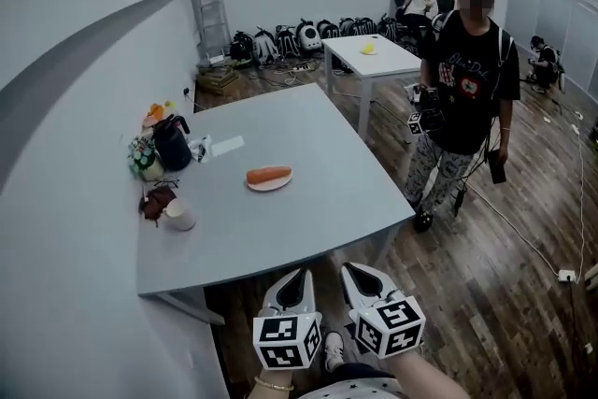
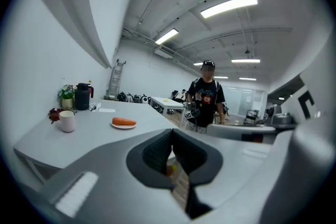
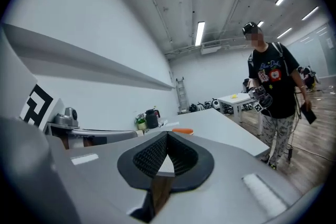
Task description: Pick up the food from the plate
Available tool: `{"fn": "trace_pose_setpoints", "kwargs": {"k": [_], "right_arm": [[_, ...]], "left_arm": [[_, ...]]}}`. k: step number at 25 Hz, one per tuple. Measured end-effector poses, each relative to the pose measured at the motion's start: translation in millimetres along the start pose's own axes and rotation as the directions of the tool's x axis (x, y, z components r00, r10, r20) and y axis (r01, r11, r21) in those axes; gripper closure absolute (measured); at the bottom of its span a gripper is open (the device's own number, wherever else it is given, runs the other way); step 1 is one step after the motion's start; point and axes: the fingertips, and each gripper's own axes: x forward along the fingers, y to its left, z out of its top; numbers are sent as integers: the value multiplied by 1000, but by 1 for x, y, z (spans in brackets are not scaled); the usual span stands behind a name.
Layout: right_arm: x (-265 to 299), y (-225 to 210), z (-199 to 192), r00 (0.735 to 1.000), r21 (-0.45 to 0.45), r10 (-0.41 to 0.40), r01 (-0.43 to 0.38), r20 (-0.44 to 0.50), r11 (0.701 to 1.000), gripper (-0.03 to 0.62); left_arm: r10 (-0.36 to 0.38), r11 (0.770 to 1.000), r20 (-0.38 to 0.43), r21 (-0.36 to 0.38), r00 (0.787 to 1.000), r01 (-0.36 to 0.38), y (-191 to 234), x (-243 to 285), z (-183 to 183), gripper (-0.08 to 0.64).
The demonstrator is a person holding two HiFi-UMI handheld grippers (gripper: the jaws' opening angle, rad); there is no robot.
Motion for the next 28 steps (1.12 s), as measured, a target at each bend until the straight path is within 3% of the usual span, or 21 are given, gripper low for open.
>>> {"fn": "trace_pose_setpoints", "kwargs": {"k": [7,12,28], "right_arm": [[106,-26,34,995,-22,95,-95,-21,995,595],[165,-37,38,988,-33,140,-142,-68,989,595],[338,-65,44,974,-52,149,-160,-170,986,595]], "left_arm": [[90,996,51,-5,995,-90,62,77,46,552],[150,988,21,-41,988,-149,101,120,50,552],[172,982,-40,-69,984,-175,214,251,72,552]]}}
